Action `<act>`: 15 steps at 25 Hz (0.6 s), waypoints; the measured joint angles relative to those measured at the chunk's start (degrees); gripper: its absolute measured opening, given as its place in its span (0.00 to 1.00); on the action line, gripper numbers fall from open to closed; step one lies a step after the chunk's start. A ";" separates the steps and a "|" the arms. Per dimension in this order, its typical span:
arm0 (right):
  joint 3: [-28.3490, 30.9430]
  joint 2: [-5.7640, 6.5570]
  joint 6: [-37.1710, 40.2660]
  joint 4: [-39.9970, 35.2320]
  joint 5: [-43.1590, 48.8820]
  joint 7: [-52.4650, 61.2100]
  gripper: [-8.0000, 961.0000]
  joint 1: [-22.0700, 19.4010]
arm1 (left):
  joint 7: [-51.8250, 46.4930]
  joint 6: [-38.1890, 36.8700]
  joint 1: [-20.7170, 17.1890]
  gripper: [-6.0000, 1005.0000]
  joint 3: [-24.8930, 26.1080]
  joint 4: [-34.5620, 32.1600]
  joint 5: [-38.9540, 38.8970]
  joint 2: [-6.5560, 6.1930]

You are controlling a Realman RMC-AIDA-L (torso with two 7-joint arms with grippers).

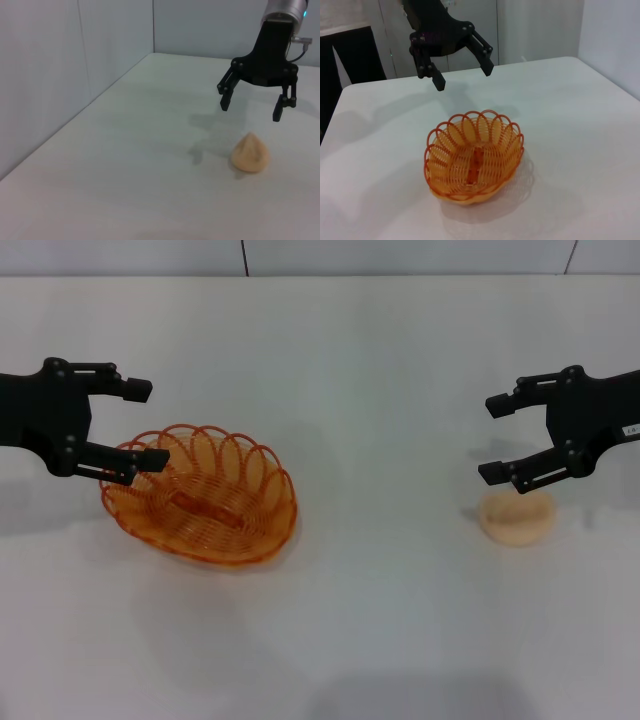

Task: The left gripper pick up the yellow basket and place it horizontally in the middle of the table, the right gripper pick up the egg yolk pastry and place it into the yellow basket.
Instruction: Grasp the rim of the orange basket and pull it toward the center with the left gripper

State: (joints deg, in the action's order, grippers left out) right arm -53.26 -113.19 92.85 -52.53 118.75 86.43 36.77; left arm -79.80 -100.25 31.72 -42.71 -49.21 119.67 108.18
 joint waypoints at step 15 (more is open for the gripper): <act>0.16 0.00 -0.13 0.32 0.08 -0.54 0.91 -0.04 | 0.00 -0.29 0.19 0.86 -0.01 -0.01 0.31 0.20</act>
State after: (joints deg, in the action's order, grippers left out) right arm -53.10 -113.19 92.72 -52.22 118.83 85.89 36.74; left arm -79.80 -100.54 31.91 -42.72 -49.22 119.98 108.38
